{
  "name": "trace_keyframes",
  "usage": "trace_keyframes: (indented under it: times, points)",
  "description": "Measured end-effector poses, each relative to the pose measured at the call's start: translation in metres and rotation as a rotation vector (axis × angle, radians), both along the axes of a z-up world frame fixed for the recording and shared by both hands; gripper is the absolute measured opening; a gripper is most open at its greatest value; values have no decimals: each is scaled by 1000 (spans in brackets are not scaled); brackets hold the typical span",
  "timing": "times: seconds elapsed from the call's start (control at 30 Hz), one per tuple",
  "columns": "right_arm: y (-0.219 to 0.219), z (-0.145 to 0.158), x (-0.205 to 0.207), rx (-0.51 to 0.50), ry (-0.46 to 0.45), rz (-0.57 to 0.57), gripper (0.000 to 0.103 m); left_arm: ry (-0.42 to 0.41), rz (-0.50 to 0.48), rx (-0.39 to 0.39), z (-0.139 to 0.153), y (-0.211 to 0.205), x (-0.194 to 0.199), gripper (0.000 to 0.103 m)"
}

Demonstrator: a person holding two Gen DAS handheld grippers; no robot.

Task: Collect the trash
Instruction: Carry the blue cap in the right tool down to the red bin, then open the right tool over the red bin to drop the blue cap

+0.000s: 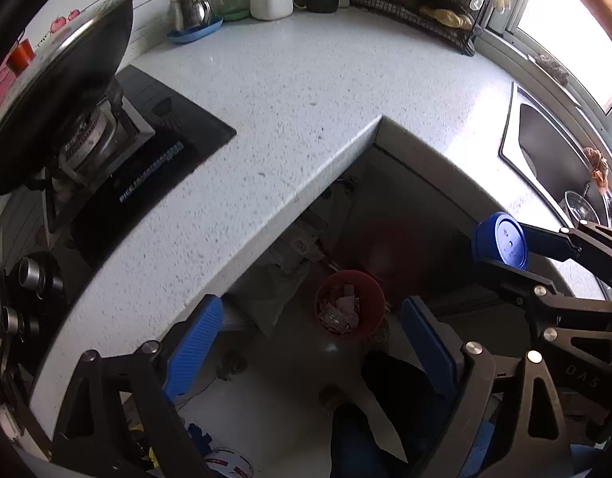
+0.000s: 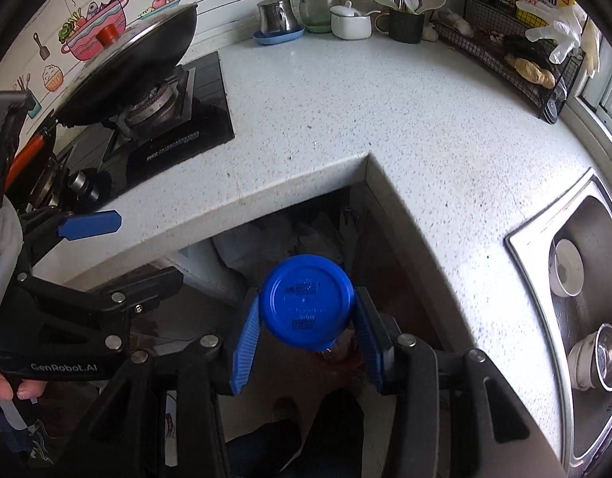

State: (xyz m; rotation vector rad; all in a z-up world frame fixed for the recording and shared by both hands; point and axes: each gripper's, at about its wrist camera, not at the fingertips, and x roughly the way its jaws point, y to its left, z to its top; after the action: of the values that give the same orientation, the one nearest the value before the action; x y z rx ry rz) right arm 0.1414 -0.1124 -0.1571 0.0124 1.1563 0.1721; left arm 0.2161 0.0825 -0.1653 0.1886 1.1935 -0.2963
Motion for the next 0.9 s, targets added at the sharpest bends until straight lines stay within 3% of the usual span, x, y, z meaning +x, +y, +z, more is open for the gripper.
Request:
trace_keyframes:
  times: [0.27,0.47,0.9]
  points:
    - [8,-43,-32,-5,66,-16,43,92,9,-16,-59,7,-28,90]
    - [3,-88,-33,-13,93,-32,43,123,13,-11,-109,1,-30,90]
    - [-13,-225,-21,-61,157,-33,43,193,31,-8,-261,-15,-10,90]
